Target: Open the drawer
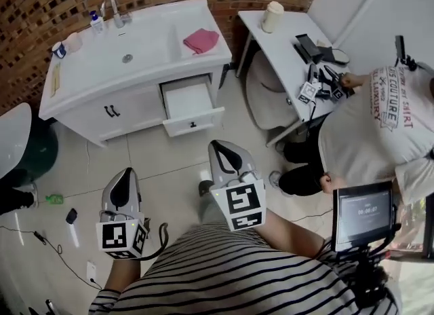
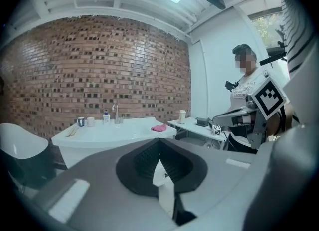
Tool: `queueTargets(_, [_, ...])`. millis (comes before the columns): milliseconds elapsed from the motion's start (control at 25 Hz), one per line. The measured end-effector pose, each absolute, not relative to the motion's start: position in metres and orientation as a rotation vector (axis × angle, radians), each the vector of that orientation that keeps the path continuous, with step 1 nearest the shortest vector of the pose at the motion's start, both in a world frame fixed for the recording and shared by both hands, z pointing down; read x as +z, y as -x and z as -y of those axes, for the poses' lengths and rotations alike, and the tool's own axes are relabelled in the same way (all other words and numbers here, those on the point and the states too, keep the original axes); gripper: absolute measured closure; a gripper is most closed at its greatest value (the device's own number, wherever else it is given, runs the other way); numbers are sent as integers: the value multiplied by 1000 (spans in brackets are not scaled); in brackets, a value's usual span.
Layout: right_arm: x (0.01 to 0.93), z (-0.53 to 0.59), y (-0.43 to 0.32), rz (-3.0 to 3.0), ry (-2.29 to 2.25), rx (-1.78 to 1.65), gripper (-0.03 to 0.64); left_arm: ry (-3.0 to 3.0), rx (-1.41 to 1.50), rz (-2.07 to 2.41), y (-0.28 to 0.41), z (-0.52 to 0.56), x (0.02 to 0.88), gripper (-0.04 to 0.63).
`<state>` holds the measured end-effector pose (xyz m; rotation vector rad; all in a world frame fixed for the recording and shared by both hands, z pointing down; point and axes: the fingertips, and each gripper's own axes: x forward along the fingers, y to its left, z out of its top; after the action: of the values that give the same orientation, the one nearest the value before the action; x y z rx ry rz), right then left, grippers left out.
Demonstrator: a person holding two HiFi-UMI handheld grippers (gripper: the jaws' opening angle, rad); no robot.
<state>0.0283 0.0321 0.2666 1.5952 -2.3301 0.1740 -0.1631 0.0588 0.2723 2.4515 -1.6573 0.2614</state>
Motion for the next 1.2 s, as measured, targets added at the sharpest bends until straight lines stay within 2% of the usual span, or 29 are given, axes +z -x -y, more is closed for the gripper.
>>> queueTargets(200, [242,-117,5,2349,-1591,166,615,-2483,265,1636,177,-145,259,580])
queueTargets(440, [221,-176,7,2346,-1607,159,615,-2512,217,1600,166,-198,248,580])
queueTargets(1200, [238,-206,-15,2416,-1478,271,615,-2412,234,1683,129,-228,249,580])
